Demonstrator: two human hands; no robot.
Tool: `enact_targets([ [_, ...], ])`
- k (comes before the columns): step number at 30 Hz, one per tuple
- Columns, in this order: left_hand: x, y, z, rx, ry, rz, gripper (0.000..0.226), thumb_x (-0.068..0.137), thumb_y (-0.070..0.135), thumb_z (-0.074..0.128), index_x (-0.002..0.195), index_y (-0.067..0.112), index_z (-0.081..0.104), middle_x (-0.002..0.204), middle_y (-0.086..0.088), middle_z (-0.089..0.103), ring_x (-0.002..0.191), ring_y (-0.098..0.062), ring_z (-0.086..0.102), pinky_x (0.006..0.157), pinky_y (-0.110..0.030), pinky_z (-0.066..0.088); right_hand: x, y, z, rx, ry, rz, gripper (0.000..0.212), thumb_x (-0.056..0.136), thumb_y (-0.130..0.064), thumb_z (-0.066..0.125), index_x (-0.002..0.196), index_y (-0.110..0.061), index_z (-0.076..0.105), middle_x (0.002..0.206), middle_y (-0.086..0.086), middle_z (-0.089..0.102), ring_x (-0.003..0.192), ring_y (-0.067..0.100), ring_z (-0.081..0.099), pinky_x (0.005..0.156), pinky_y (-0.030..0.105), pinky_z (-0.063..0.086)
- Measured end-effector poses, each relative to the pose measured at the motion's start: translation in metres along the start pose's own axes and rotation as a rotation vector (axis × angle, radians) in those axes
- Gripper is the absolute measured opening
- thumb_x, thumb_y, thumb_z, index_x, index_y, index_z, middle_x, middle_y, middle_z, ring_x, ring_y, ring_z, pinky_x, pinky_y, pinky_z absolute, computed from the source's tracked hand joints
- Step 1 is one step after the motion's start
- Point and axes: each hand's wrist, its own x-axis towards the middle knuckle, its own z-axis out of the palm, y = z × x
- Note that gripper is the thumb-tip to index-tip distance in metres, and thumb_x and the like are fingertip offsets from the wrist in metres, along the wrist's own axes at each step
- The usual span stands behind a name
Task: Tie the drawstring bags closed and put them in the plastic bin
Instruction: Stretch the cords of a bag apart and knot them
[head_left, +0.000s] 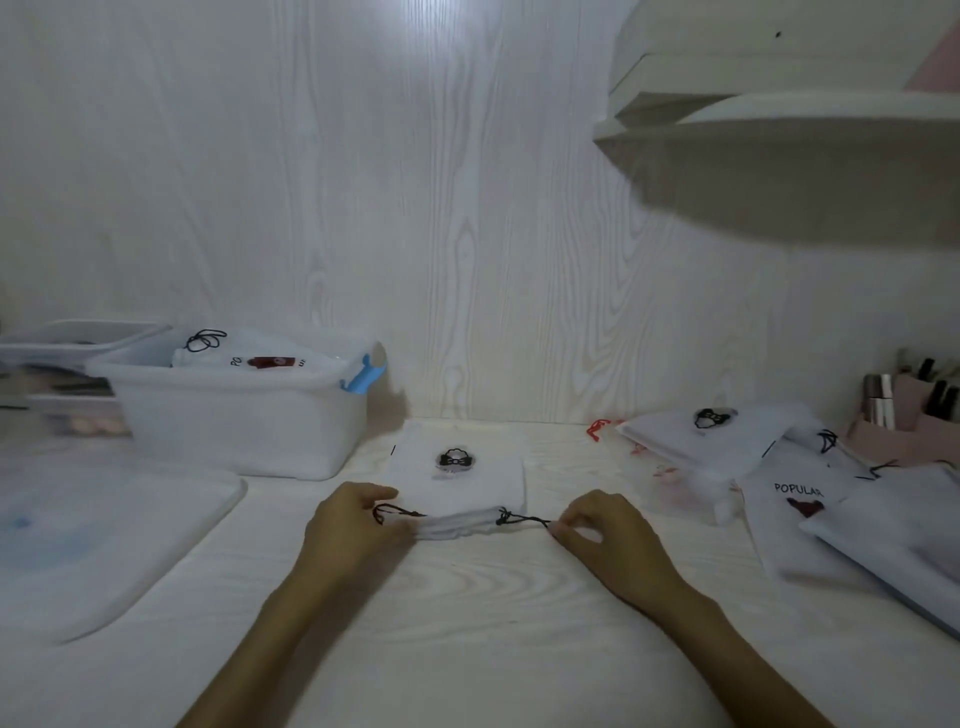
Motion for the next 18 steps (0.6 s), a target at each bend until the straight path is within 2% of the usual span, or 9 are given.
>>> enact_targets([
  [1,-0.005,-0.001,-0.001,-0.05,0.035,-0.025,0.049,0.062,0.043,0.071,0.108,0.026,0.068,0.1,0.009,0.064,0.096,-0.01,0.057,0.072,-0.019,0.04,0.0,-0.001,0.0,0.024,0.017,0.006,0.01,0.084,-0.041,0.065,0.077,-0.033,0.064,0.089,-0.017,0.062,0.087,-0.001,0.053,0.078,0.018,0.041],
  [4,-0.011,0.0,-0.001,-0.057,0.074,-0.024,0.003,0.08,0.036,0.067,0.083,0.035,0.07,0.081,0.015,0.068,0.086,-0.012,0.064,0.066,-0.022,0.044,-0.001,0.001,0.0,0.092,0.026,0.046,0.013,0.086,-0.035,0.064,0.073,-0.035,0.063,0.084,-0.015,0.065,0.087,0.002,0.056,0.081,0.022,0.046],
  [5,-0.011,0.002,-0.001,-0.014,0.055,-0.013,0.005,0.083,0.035,0.065,0.08,0.036,0.069,0.081,0.016,0.068,0.086,-0.011,0.064,0.065,-0.021,0.043,-0.001,0.0,-0.001,0.134,0.028,0.057,0.014,0.087,-0.033,0.064,0.072,-0.033,0.064,0.082,-0.013,0.066,0.086,0.003,0.058,0.082,0.024,0.047],
  [7,-0.006,0.006,-0.002,0.142,-0.028,-0.013,0.008,0.08,0.033,0.065,0.086,0.036,0.069,0.086,0.014,0.068,0.086,-0.011,0.062,0.067,-0.022,0.043,-0.002,-0.002,-0.004,0.225,0.029,0.078,0.016,0.087,-0.029,0.065,0.072,-0.025,0.068,0.079,-0.009,0.069,0.081,0.003,0.061,0.081,0.022,0.047],
  [10,0.015,0.018,-0.007,0.358,-0.159,-0.059,0.018,0.07,0.026,0.071,0.087,0.024,0.075,0.085,0.006,0.071,0.085,-0.015,0.063,0.062,-0.021,0.044,-0.003,-0.004,-0.008,0.284,0.022,0.098,0.017,0.087,-0.027,0.065,0.073,-0.02,0.07,0.078,-0.007,0.071,0.079,0.001,0.061,0.08,0.017,0.045],
  [13,0.031,0.03,-0.009,0.484,-0.152,-0.075,0.025,0.062,0.026,0.078,0.085,0.018,0.075,0.083,0.002,0.071,0.083,-0.017,0.064,0.058,-0.021,0.043,-0.005,-0.004,-0.008,0.282,0.006,0.109,0.017,0.087,-0.027,0.065,0.072,-0.021,0.07,0.077,-0.008,0.071,0.079,0.001,0.061,0.08,0.017,0.045],
  [15,0.033,0.029,-0.007,0.419,-0.025,-0.016,0.015,0.071,0.029,0.077,0.083,0.02,0.076,0.083,0.005,0.072,0.081,-0.017,0.064,0.058,-0.022,0.041,-0.007,-0.006,-0.01,0.291,0.002,0.12,0.017,0.087,-0.027,0.065,0.072,-0.022,0.07,0.077,-0.009,0.071,0.079,0.0,0.061,0.08,0.017,0.044],
  [18,0.024,0.013,-0.003,0.02,0.133,0.043,0.017,0.085,0.031,0.068,0.089,0.018,0.078,0.086,0.003,0.072,0.084,-0.015,0.063,0.064,-0.023,0.041,-0.007,-0.011,-0.015,0.362,-0.001,0.159,0.019,0.089,-0.028,0.063,0.073,-0.019,0.071,0.076,-0.01,0.07,0.075,-0.001,0.061,0.077,0.018,0.043],
])
